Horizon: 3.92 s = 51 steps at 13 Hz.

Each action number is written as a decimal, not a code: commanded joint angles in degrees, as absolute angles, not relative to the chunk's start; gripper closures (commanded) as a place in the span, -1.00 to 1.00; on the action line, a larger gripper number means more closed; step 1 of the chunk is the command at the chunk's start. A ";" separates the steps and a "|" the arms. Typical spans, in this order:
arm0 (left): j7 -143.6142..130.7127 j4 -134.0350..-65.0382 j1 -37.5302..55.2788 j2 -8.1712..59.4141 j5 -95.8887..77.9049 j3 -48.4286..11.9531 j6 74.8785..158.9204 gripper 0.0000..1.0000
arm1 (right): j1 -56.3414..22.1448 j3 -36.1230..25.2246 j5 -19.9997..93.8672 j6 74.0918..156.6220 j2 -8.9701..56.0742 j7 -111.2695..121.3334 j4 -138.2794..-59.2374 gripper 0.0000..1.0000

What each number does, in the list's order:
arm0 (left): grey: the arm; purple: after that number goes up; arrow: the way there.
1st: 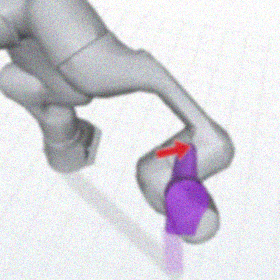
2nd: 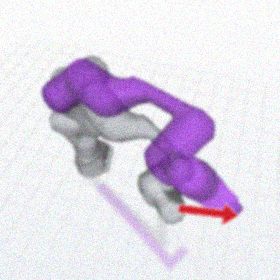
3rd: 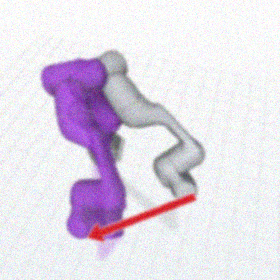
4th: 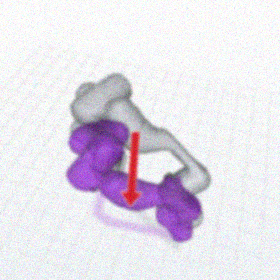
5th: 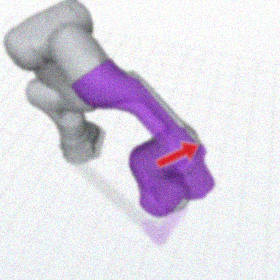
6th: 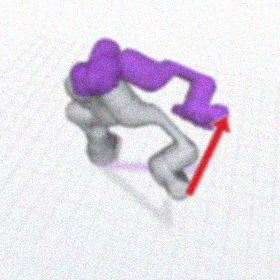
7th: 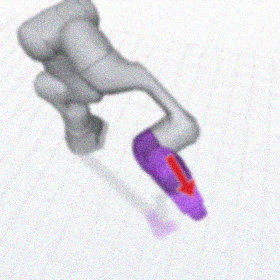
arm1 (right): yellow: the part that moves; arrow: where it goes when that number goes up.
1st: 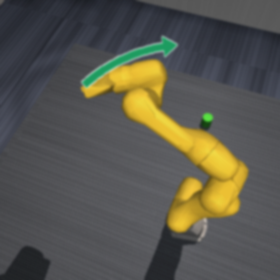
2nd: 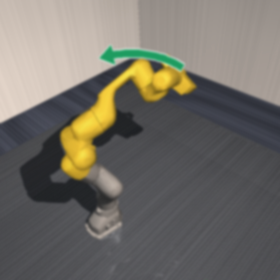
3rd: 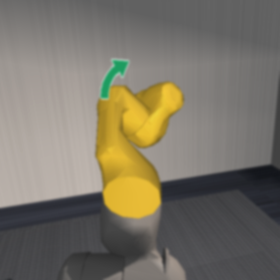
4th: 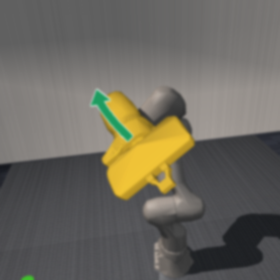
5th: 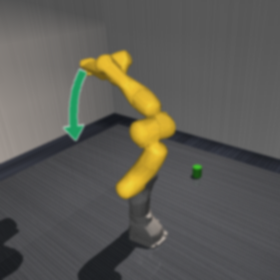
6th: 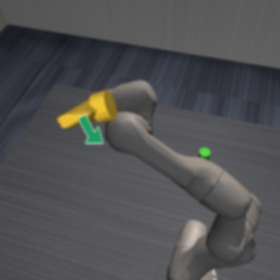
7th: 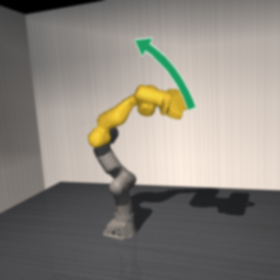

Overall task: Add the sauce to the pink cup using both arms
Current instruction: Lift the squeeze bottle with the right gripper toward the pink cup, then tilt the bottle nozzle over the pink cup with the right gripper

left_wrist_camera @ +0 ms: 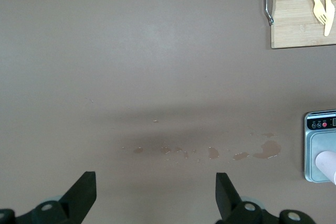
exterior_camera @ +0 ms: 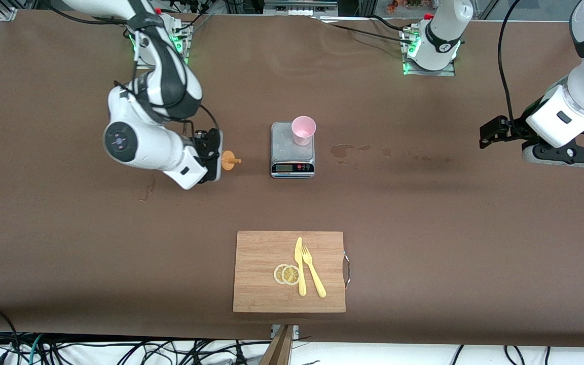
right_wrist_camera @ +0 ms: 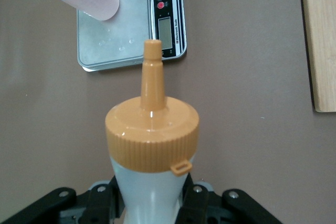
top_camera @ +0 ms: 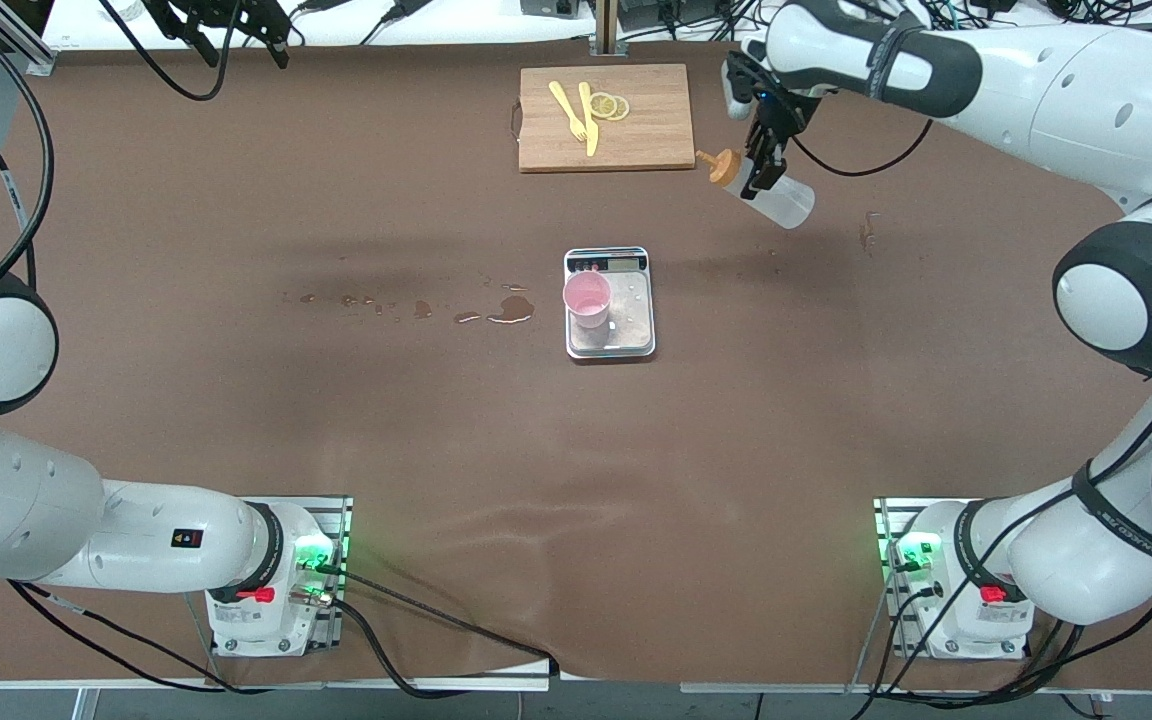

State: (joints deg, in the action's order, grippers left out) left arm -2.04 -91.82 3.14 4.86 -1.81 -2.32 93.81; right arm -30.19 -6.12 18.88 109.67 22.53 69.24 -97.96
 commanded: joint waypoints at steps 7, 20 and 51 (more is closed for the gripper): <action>-1.76 -90.18 3.25 5.45 -0.26 -2.29 92.64 -1.00 | -35.94 -1.85 9.06 98.89 17.93 53.98 -98.17 0.96; -1.76 -90.26 3.25 5.45 -0.18 -2.29 92.55 -1.00 | -46.05 -0.35 3.78 96.77 21.44 39.03 -97.91 0.94; -1.67 -89.91 3.25 5.36 1.76 -2.11 91.32 -1.00 | -43.34 2.99 3.68 80.32 35.71 30.30 -73.53 0.92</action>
State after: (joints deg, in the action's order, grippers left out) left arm -2.04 -91.55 3.13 4.87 0.12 -2.20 92.65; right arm -45.83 2.47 1.22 81.43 40.18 28.09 -70.93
